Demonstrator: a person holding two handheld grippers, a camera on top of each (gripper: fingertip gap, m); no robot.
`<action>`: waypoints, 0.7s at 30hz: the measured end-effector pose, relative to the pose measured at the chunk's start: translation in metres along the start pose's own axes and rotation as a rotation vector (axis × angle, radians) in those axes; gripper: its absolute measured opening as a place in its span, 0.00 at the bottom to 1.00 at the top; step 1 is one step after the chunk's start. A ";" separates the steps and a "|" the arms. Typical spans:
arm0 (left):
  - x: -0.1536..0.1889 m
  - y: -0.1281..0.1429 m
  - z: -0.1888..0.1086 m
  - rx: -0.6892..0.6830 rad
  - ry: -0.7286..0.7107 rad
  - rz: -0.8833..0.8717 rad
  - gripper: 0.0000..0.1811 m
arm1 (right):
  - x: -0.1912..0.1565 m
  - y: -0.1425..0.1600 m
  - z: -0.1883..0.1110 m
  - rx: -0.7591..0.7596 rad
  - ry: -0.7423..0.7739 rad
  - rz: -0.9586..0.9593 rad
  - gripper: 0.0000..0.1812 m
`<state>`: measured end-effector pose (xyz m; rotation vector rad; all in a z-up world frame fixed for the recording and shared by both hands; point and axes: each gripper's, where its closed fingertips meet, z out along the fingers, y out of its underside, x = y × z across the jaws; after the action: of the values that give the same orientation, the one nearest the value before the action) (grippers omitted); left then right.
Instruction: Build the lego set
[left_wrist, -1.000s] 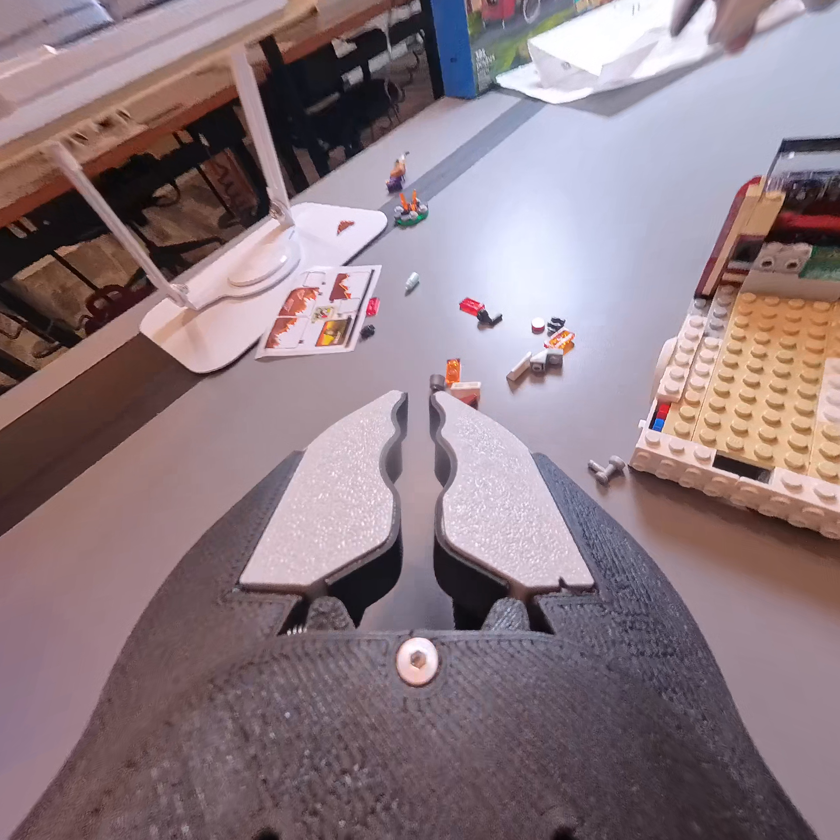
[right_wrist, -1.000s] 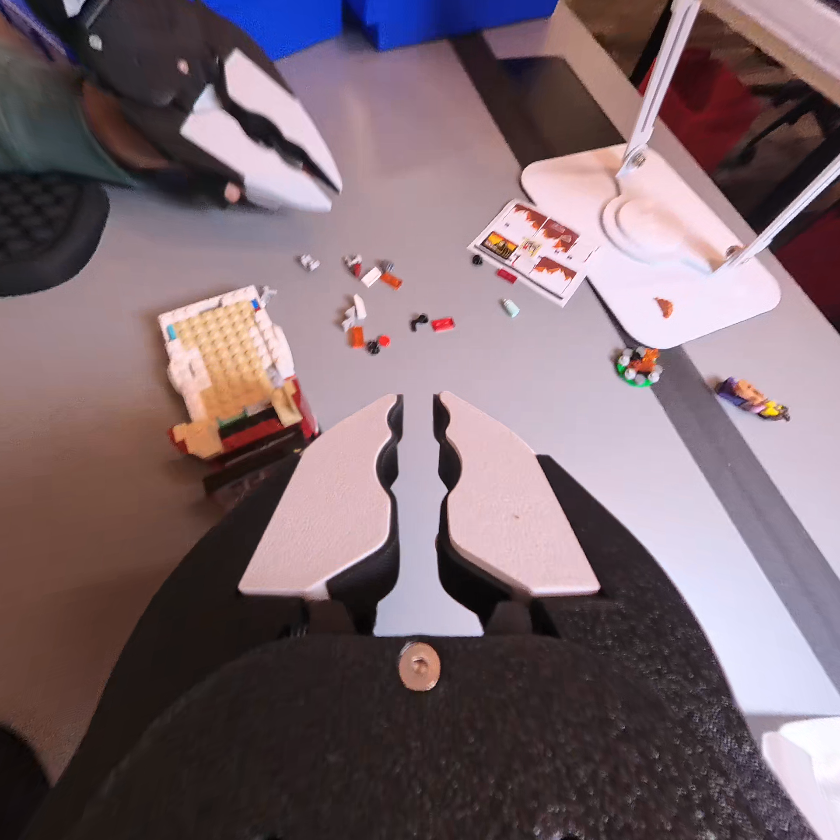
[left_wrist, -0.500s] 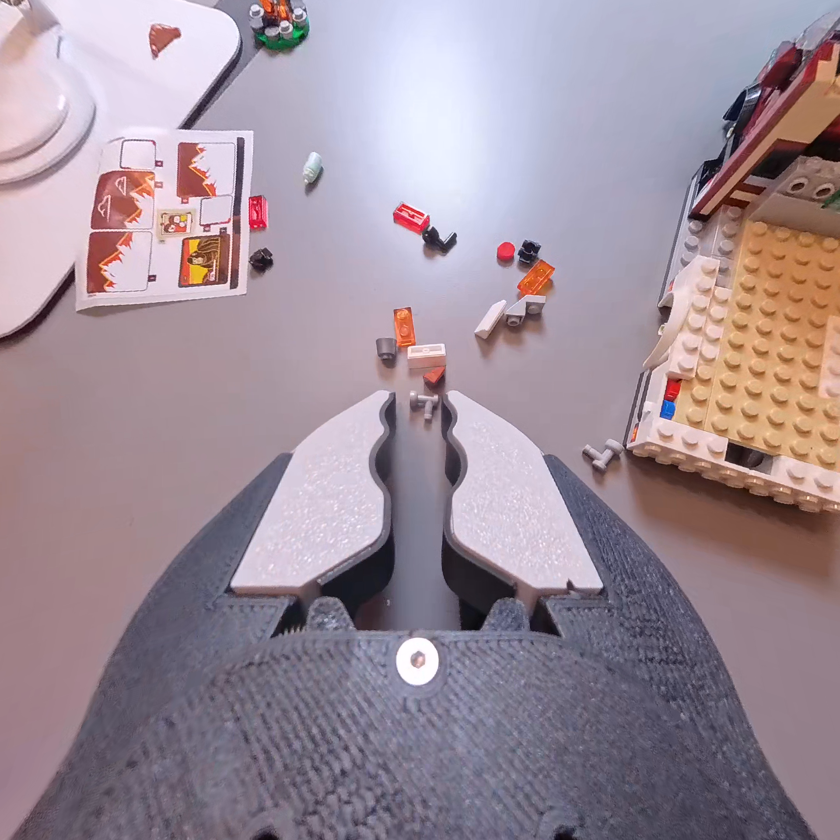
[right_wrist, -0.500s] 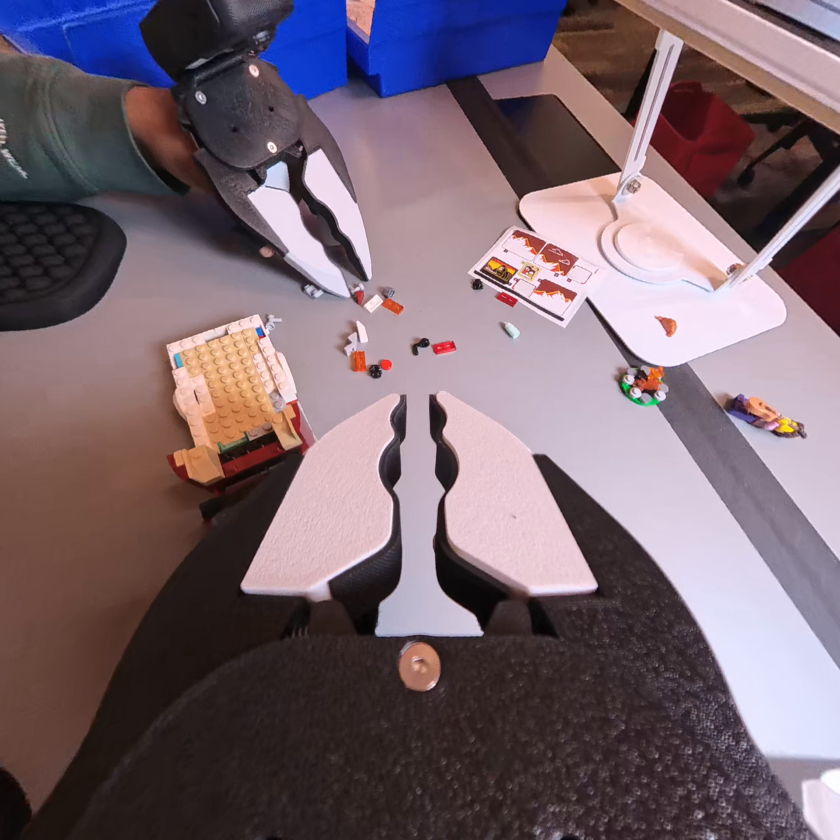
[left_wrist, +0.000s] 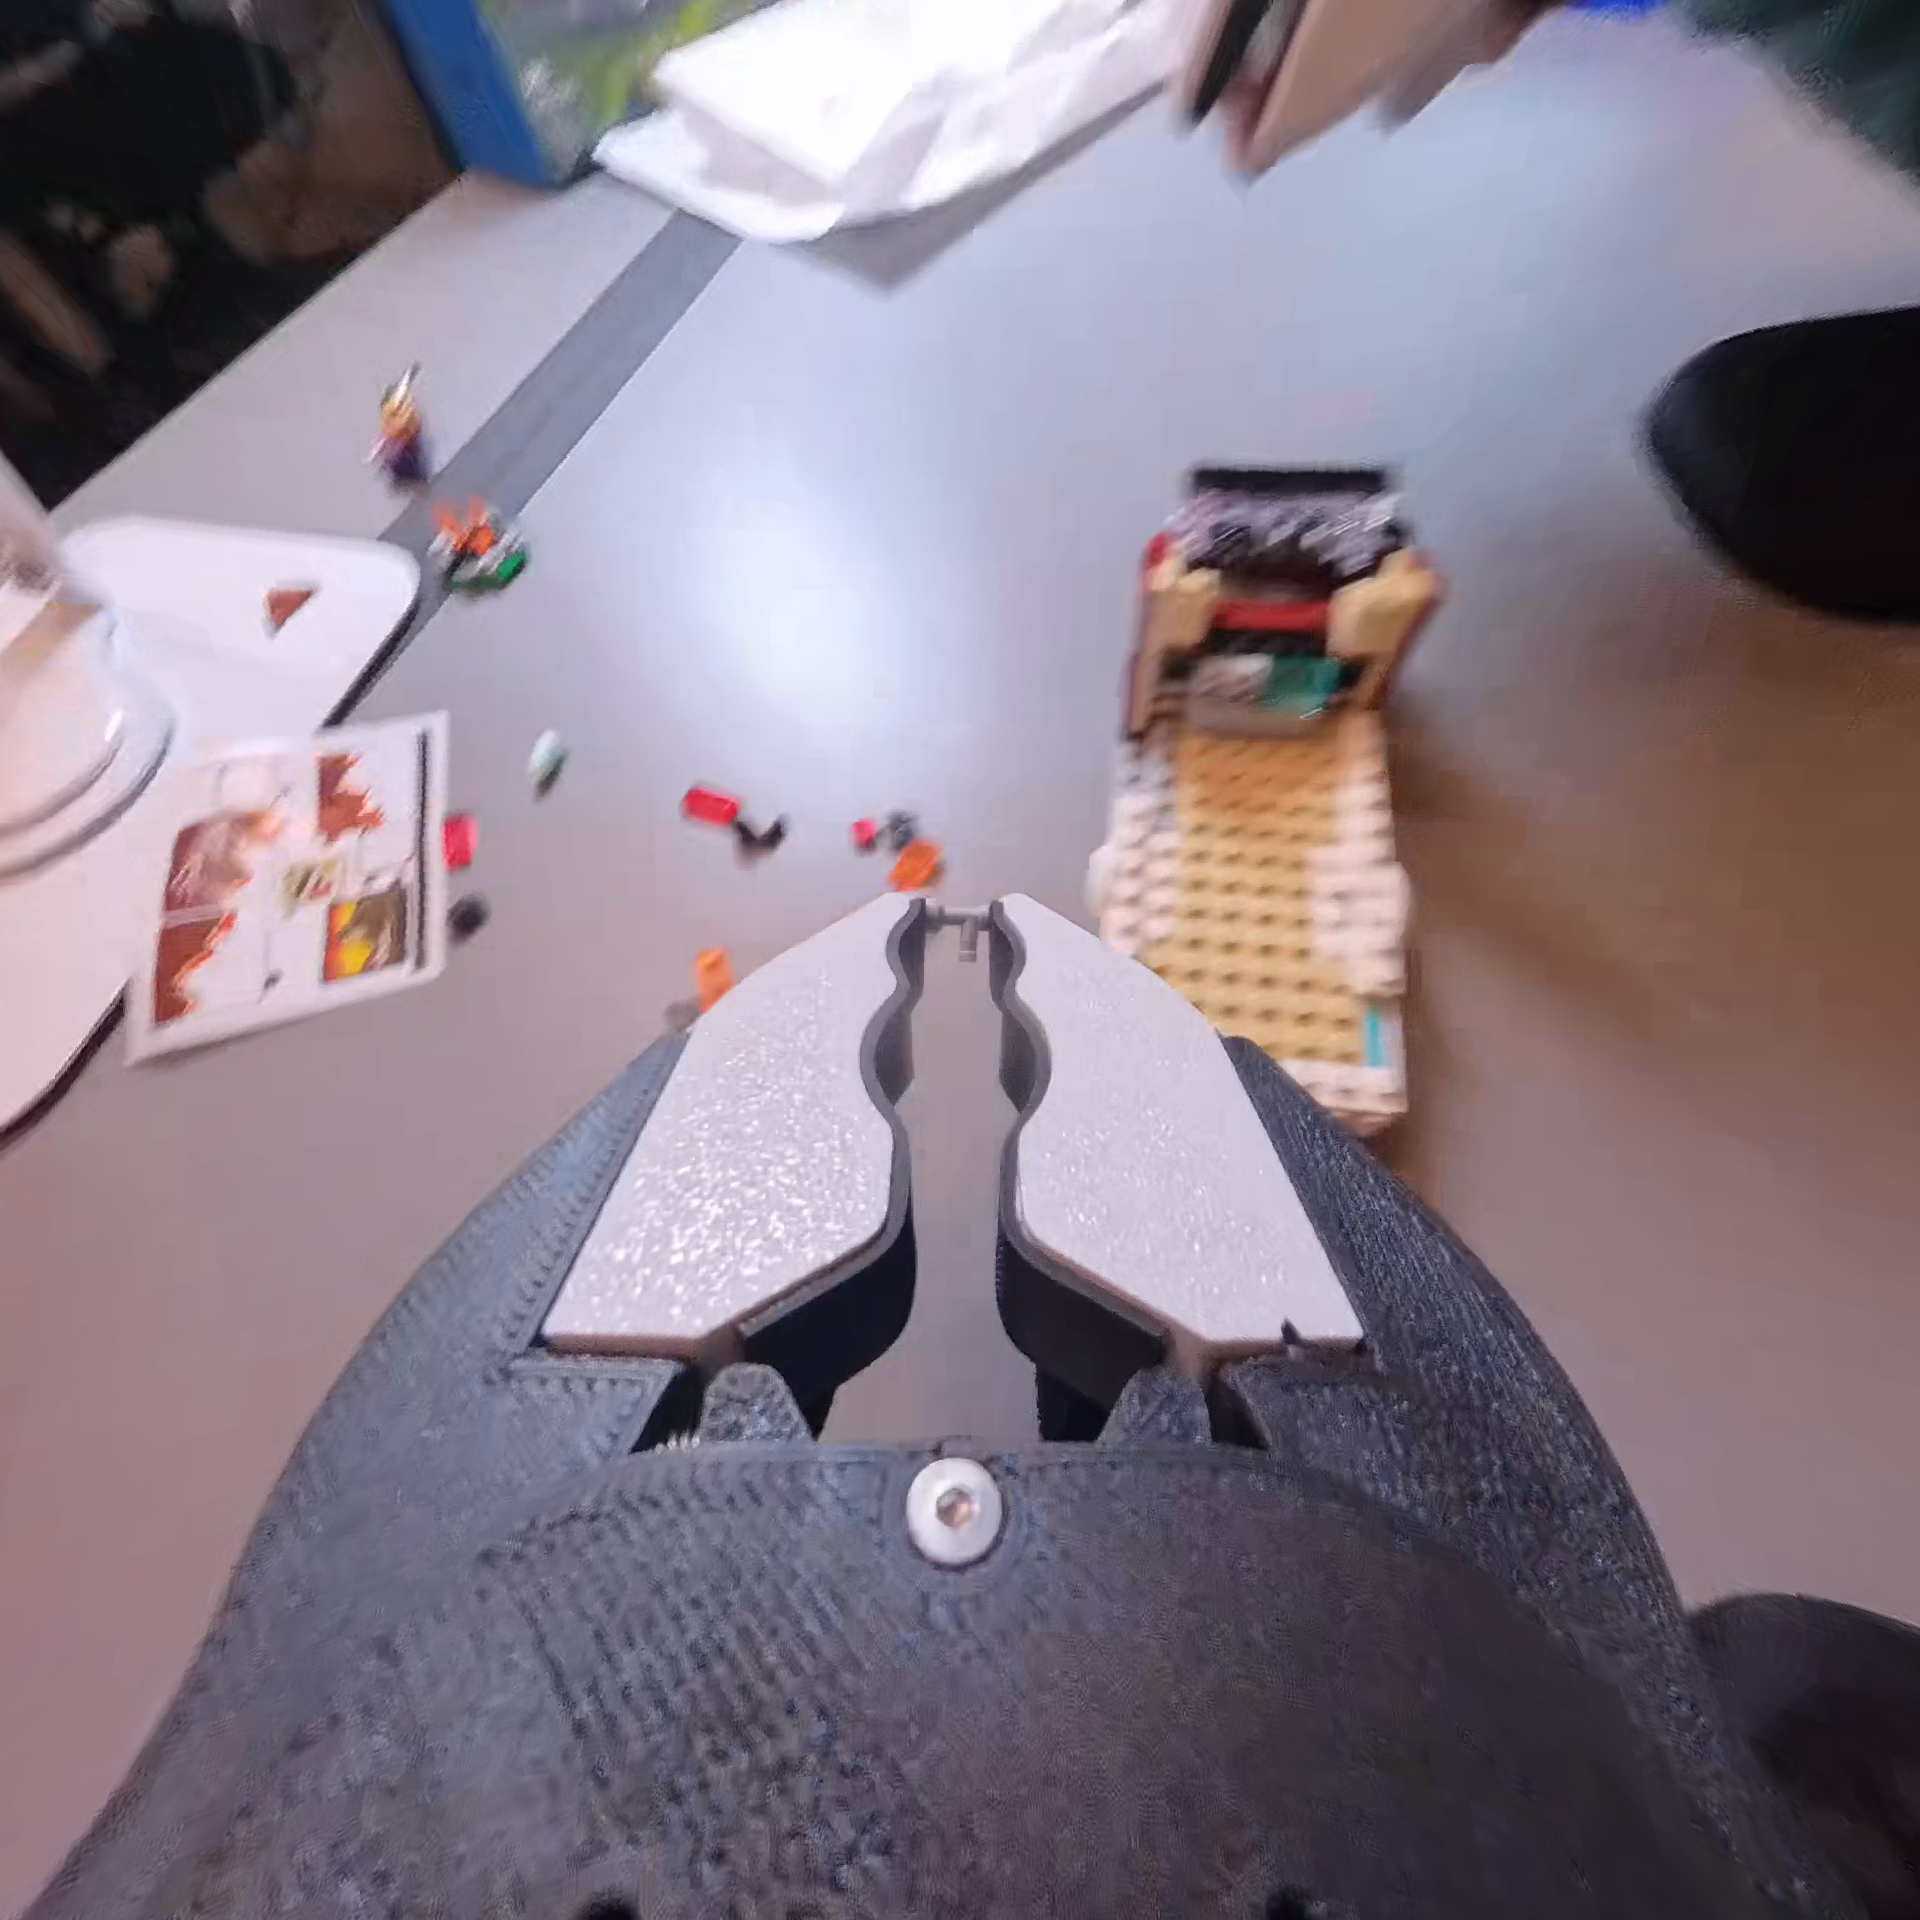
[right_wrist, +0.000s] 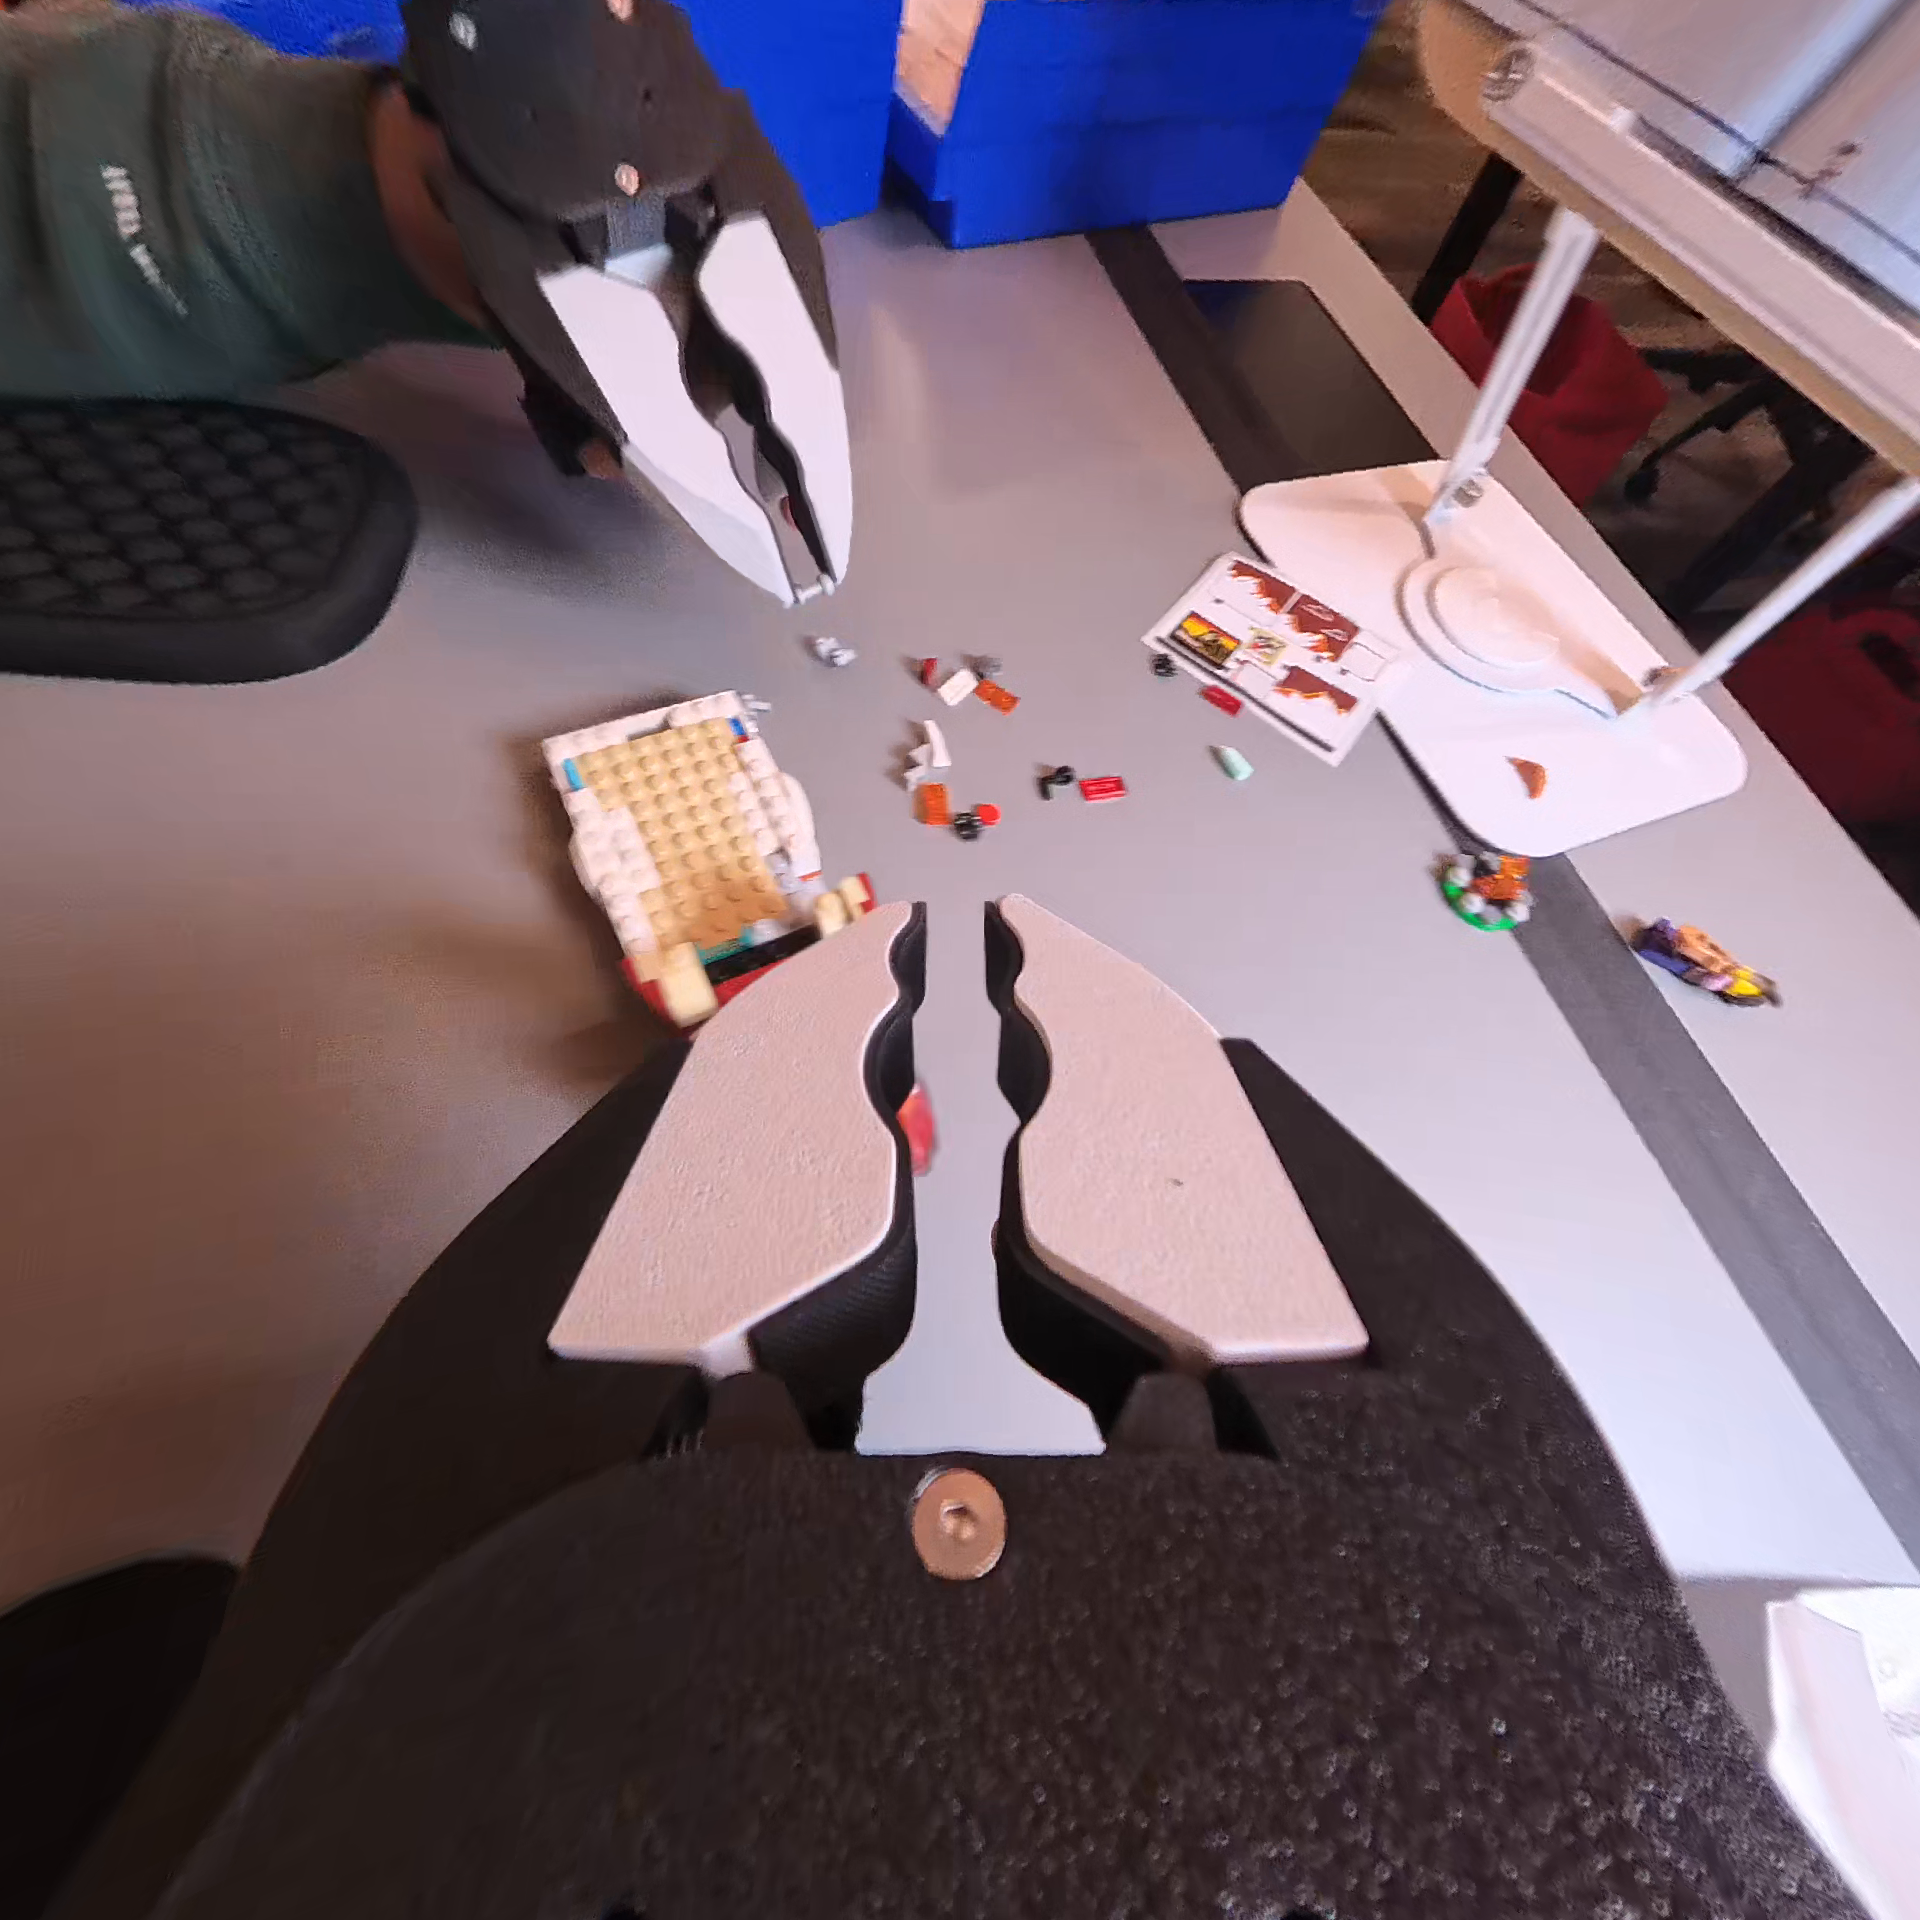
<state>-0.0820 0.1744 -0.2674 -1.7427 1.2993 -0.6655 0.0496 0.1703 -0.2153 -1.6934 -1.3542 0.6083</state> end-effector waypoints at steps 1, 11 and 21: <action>0.016 -0.010 -0.002 0.033 0.044 0.024 0.06 | -0.009 0.000 -0.002 -0.009 -0.013 -0.014 0.06; 0.151 0.006 0.054 -0.178 0.335 0.250 0.06 | -0.035 0.026 -0.026 -0.059 0.026 0.011 0.07; 0.164 0.021 0.061 -0.242 0.353 0.250 0.17 | -0.031 0.045 -0.038 -0.043 0.071 0.102 0.07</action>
<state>0.0094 0.0361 -0.3268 -1.6573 1.8739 -0.7146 0.0943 0.1270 -0.2389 -1.8104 -1.2451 0.5741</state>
